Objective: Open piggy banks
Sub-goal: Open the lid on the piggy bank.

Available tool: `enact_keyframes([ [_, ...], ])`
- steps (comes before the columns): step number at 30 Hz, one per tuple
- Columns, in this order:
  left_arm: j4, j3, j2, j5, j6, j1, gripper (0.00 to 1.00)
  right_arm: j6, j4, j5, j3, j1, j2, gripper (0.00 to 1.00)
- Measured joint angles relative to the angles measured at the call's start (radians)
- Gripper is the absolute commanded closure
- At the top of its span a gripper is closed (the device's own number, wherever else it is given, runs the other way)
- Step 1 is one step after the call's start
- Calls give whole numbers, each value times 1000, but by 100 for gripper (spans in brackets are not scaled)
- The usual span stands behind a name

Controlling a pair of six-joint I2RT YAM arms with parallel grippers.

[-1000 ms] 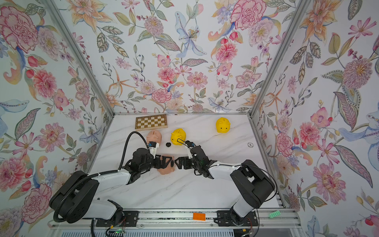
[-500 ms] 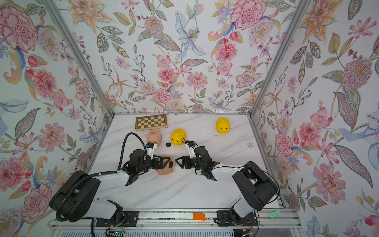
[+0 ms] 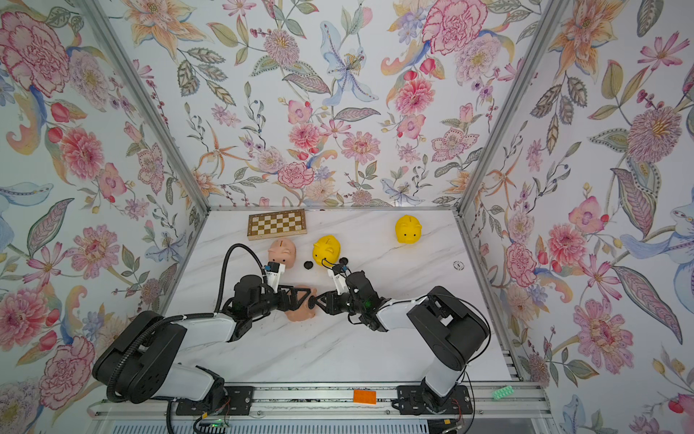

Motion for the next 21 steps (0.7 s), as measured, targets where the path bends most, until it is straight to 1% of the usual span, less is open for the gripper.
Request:
enact_keyframes([
  [3, 12, -3, 5, 6, -8, 3, 1, 3, 9, -2, 8, 6, 5, 70],
  [10, 23, -7, 8, 16, -11, 6, 2, 6, 20, -5, 19, 13, 12, 72],
  [14, 23, -7, 8, 19, -12, 8, 2, 7, 22, -7, 21, 16, 15, 75],
  [21, 23, -8, 8, 20, -16, 10, 2, 8, 22, -7, 21, 22, 26, 76],
])
